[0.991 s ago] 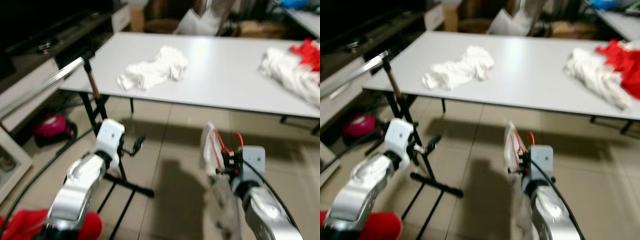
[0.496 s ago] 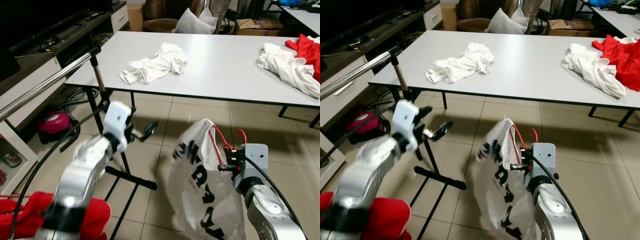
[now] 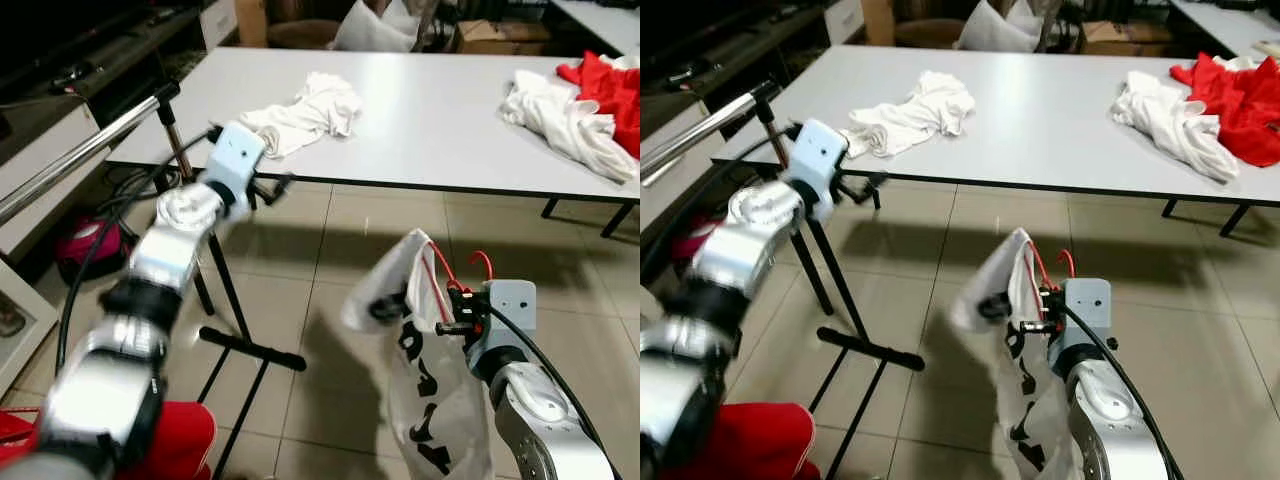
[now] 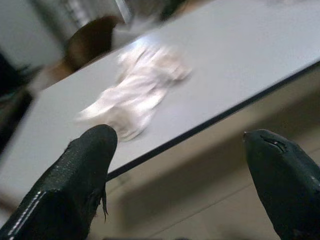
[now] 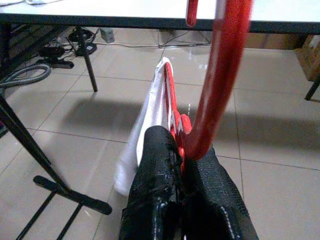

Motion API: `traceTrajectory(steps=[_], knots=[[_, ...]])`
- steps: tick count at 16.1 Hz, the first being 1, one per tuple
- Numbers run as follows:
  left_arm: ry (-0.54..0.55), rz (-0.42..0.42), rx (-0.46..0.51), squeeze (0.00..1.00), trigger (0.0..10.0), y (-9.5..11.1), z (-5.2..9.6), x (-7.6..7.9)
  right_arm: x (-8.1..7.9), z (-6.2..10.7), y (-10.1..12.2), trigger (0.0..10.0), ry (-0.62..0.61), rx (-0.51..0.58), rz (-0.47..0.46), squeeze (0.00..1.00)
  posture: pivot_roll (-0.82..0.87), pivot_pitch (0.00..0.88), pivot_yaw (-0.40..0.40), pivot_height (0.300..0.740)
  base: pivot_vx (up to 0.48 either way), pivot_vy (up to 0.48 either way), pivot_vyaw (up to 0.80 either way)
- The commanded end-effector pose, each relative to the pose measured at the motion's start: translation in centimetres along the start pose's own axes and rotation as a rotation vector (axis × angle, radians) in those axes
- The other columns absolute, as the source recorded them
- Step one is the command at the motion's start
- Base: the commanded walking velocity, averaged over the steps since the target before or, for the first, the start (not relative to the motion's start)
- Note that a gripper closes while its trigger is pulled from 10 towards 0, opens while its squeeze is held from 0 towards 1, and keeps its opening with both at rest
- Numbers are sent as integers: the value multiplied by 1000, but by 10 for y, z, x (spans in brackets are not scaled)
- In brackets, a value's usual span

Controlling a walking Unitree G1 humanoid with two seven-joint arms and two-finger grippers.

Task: Hang hanger

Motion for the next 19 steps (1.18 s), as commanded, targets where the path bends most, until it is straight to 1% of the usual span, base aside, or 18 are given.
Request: traceTrajectory(steps=[1,2,3,4,6,8,10,12,13,14,16,18,19], knots=[[80,-69,-73,0,10000,-17,4,-22,-1,1,5,10000,3,27,4,0,-147,0,68,740,0,0,0],[109,-76,-89,0,10000,-20,5,-31,-1,2,5,10000,2,28,5,0,-148,0,68,740,0,0,0],[142,-115,-117,0,10000,-25,9,-47,-1,2,5,10000,0,29,6,0,-151,0,69,740,0,0,0],[167,-179,-134,0,10000,-27,13,-59,-1,3,6,10000,0,32,8,0,-152,0,69,740,0,0,0],[207,-217,-126,0,10000,-26,16,-71,-1,3,6,10000,1,34,10,0,-151,0,67,740,0,0,0],[262,-228,-133,0,10000,-27,22,-86,-3,3,6,10000,4,33,11,0,-151,0,65,740,0,0,0],[272,-234,-160,0,10000,-33,27,-92,-3,4,5,10000,7,31,13,0,-152,0,64,740,0,0,0],[278,-259,-218,0,10000,-46,32,-94,-3,4,5,10000,7,30,16,0,-154,0,62,740,0,0,0],[305,-287,-271,0,10000,-56,38,-98,-2,5,5,10000,7,31,19,0,-161,0,62,740,0,0,0],[325,-309,-299,0,10000,-61,43,-104,-2,5,6,10000,6,32,20,0,-164,0,65,740,0,0,0],[339,-334,-325,0,10000,-64,48,-111,-1,6,5,10000,2,32,21,0,-165,0,68,740,0,0,0],[362,-387,-376,0,10000,-71,57,-120,-1,6,5,10000,0,33,21,0,-165,0,69,740,0,0,0],[370,-396,-388,0,10000,-73,59,-123,-2,6,5,10000,1,34,21,0,-165,0,71,740,0,0,0]])
Point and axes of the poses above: a point about 5 cm out from each wrist's last joint towards the gripper, its own z axis pointing back from the gripper into the wrist, its own y axis along the axis of the wrist's last joint, x = y × z, the point moved 3 cm from there along -z, pointing out of the wrist towards the gripper, and after that the axes turned 10 degrees about -z, right-handed, at the moved point
